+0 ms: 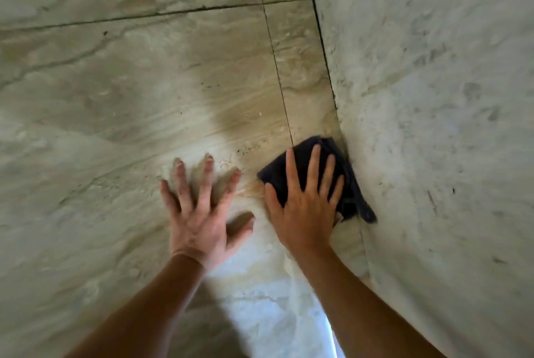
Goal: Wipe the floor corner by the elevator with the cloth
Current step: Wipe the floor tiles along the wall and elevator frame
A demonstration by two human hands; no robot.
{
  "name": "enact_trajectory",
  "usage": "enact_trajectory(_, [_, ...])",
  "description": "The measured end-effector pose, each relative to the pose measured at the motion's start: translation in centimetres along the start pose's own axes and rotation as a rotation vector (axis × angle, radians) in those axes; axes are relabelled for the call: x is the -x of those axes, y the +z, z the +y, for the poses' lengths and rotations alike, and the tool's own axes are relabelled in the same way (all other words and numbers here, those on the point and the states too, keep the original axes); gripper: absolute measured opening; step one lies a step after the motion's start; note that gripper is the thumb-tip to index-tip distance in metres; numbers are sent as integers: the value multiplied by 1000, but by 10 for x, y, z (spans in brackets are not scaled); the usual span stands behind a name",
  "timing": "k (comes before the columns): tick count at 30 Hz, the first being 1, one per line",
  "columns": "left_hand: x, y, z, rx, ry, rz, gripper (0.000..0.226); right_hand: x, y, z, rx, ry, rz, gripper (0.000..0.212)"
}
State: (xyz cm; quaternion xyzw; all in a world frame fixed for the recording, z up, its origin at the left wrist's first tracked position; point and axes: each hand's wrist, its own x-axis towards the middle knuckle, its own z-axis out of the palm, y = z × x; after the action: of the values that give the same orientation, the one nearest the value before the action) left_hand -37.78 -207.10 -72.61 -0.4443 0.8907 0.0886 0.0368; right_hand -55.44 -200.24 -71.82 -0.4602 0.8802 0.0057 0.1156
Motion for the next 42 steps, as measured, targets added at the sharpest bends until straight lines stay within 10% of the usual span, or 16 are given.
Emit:
enact_trajectory(11, [-5, -6, 1, 53, -23, -125, 96, -208, -38, -46, -10, -66, -51, 73])
enact_trajectory(22, [-227, -66, -60, 181, -312, 72, 81, -66, -6, -28, 11, 5, -28, 72])
enact_trajectory(35, [-291, -51, -75, 114, -327, 61, 86, -376, -64, -92, 7, -160, -37, 70])
enact_trajectory(42, [-290, -57, -80, 152, -323, -47, 91, -276, -45, -85, -8, -147, 49, 66])
